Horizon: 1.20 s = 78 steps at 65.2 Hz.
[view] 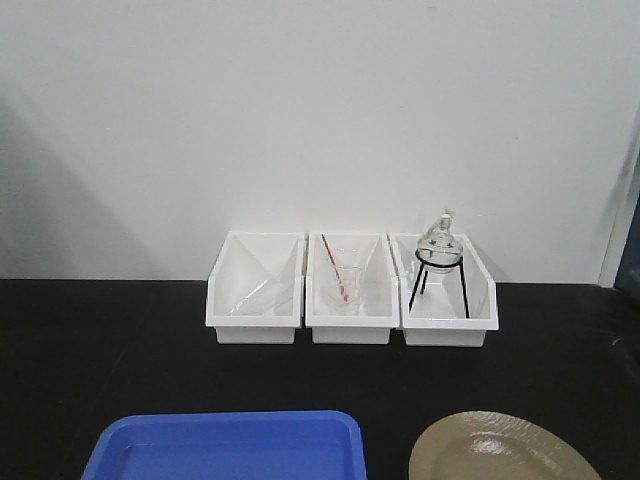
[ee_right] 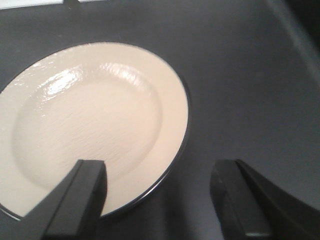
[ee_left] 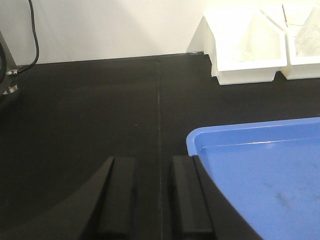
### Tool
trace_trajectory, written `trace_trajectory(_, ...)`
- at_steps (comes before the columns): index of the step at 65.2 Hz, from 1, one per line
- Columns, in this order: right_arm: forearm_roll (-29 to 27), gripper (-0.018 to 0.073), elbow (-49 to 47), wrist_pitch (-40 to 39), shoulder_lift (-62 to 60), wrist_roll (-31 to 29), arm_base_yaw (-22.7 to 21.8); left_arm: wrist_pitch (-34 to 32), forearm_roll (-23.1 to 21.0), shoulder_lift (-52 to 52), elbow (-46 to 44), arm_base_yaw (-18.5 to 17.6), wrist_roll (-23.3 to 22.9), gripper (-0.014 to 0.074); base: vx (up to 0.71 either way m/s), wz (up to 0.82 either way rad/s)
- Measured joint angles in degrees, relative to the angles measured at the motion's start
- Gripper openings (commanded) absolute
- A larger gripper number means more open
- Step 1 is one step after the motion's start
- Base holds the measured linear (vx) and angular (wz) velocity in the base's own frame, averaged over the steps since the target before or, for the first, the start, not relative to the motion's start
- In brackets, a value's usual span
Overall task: Place disk in tray to left cabinet
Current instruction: 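Lower the right gripper toward the rim of the beige plate, then grasp the beige plate rim with the right gripper and lift it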
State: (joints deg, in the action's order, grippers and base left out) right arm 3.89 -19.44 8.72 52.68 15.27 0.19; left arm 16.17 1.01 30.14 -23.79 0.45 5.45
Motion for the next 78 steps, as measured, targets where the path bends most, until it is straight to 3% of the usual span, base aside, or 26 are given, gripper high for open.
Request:
trace_trajectory(9, -13.2, 0.0533, 0.0, 3.61, 0.91, 10.94, 0.0, 0.0, 0.0, 0.0, 0.0, 0.0, 0.0, 0.0328, 0.0, 0.0)
trace_trajectory(19, -21.54, 0.0533, 0.0, 2.94, 3.23, 14.99, 0.0, 1.36, 0.0, 0.0, 0.0, 0.0, 0.0, 0.0328, 0.0, 0.0)
trace_trajectory(36, -26.31, 0.0533, -0.29, -2.66, 14.3, 15.4, 0.0, 2.46, 0.0, 0.0, 0.0, 0.0, 0.0, 0.0328, 0.0, 0.0)
trace_trajectory(53, -26.85, 0.0533, -5.09, -6.07, 24.0, 15.51, 0.0, 2.46, 0.0, 0.0, 0.0, 0.0, 0.0, 0.0328, 0.0, 0.0)
trace_trajectory(78, -26.92, 0.0515, -13.29, -4.07, 35.85, 15.17, 0.0, 2.46, 0.0, 0.0, 0.0, 0.0, 0.0, 0.0328, 0.0, 0.0)
